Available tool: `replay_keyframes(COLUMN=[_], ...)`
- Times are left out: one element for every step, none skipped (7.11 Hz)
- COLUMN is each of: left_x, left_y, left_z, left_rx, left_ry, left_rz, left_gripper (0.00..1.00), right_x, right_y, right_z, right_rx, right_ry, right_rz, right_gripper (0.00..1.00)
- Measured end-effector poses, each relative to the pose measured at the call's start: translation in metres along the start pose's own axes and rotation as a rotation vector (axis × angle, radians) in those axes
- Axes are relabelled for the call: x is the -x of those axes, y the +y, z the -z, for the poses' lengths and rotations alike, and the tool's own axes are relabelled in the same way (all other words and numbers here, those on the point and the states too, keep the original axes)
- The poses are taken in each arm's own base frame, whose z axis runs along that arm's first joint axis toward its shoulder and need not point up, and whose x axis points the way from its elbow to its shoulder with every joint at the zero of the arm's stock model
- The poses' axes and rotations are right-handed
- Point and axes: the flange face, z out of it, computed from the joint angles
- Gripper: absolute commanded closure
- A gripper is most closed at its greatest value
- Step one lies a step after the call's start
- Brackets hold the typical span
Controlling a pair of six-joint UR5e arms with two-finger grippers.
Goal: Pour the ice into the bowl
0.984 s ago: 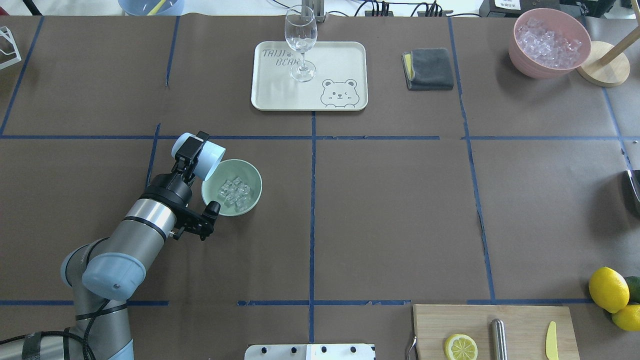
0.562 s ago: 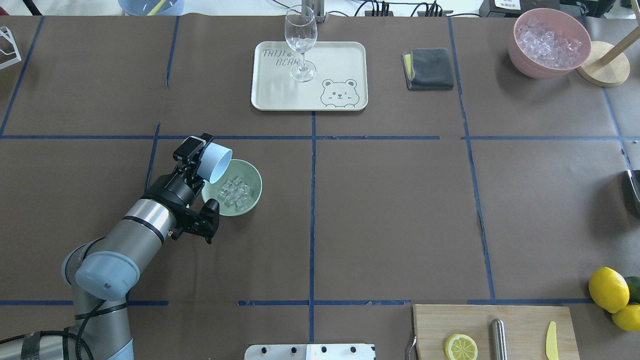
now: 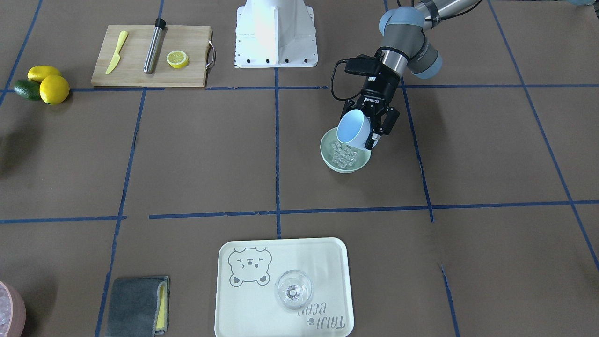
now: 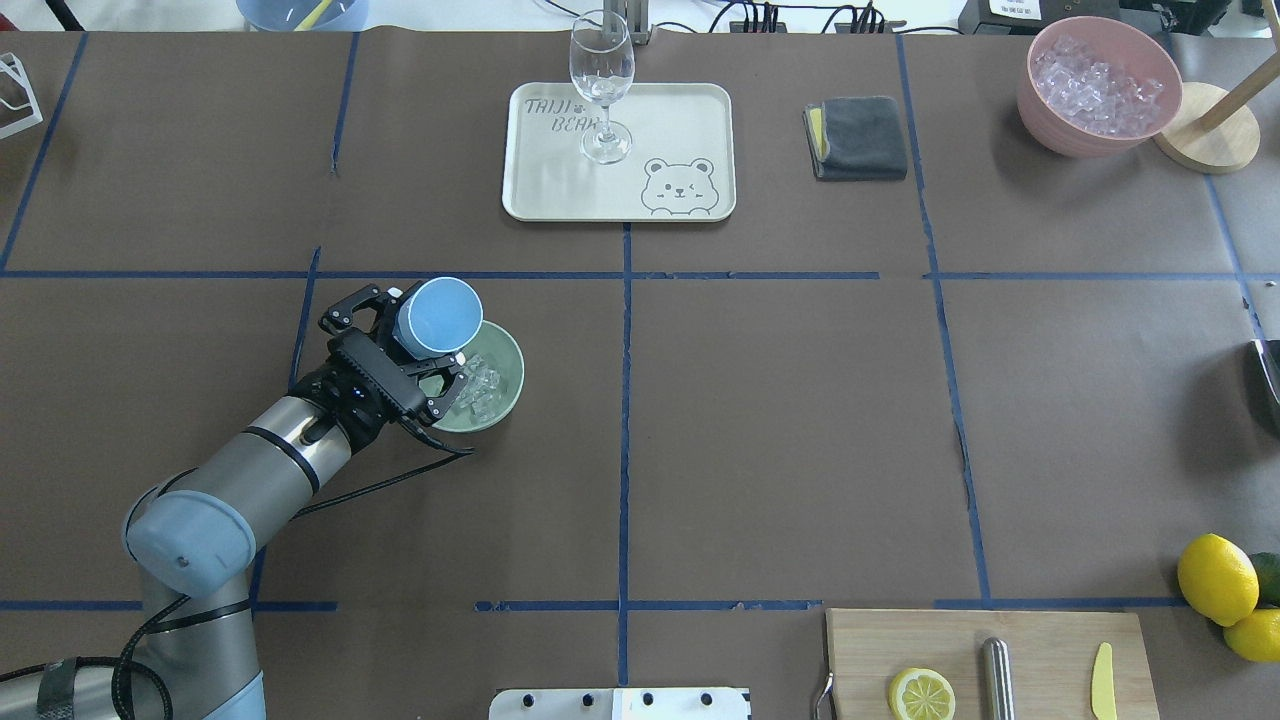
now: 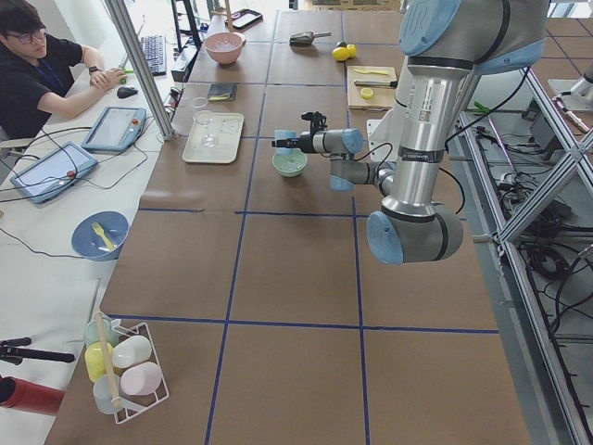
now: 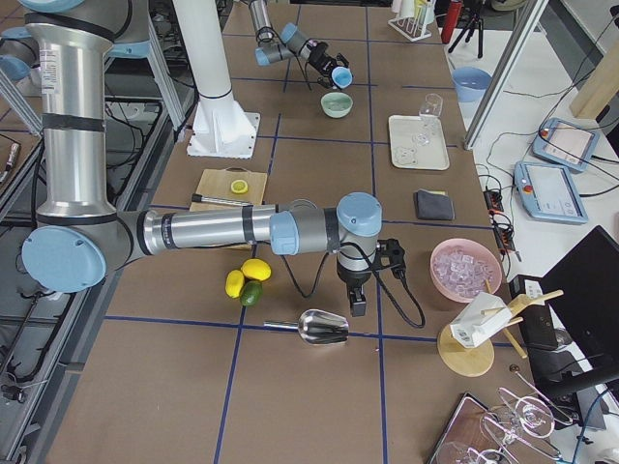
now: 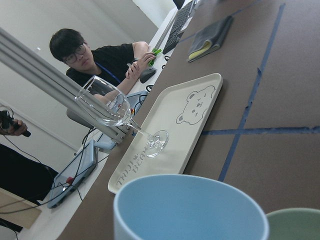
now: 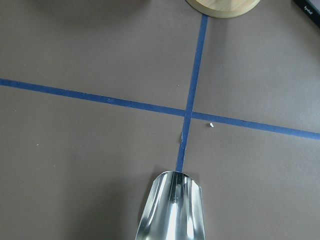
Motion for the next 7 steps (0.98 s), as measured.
replay_keyframes(left_x=[0.002,0.011,0.026,0.049,0.079,0.11,0.142], left_y=[0.003,0.014,0.028,0.044,0.064,0.086,0.109], left_z=[0.002,0.006,0.014,0.023,0.033,0.045,0.062], left_rx=[0.001,0.008,0.013,0.018,0.026,0.035,0.037], left_ry=[-0.001,-0.023,-0.062,-0.11,-0.164,-0.222,-0.279], left_rz=[0.207,0.389,0.512,0.596,0.672,0.736,0.777], left_gripper=[1.0,1.0,1.0,1.0,1.0,1.0,1.0], right_x=[0.0,0.0,0.0,0.001,0.001,0.001,0.001], right_y=[0.0,0.0,-0.001,-0.001,-0.002,-0.002,-0.002], right_z=[0.0,0.001,0.001,0.002,0.002,0.003,0.003], right_rx=[-0.001,-0.002,-0.003,-0.004,-0.005,-0.006,-0.006], right_ry=[0.0,0.0,0.0,0.0,0.0,0.0,0.0], right_rz=[0.001,0.0,-0.001,-0.002,-0.002,-0.002,-0.002], right_gripper=[0.0,0.0,0.0,0.0,0.0,0.0,0.0])
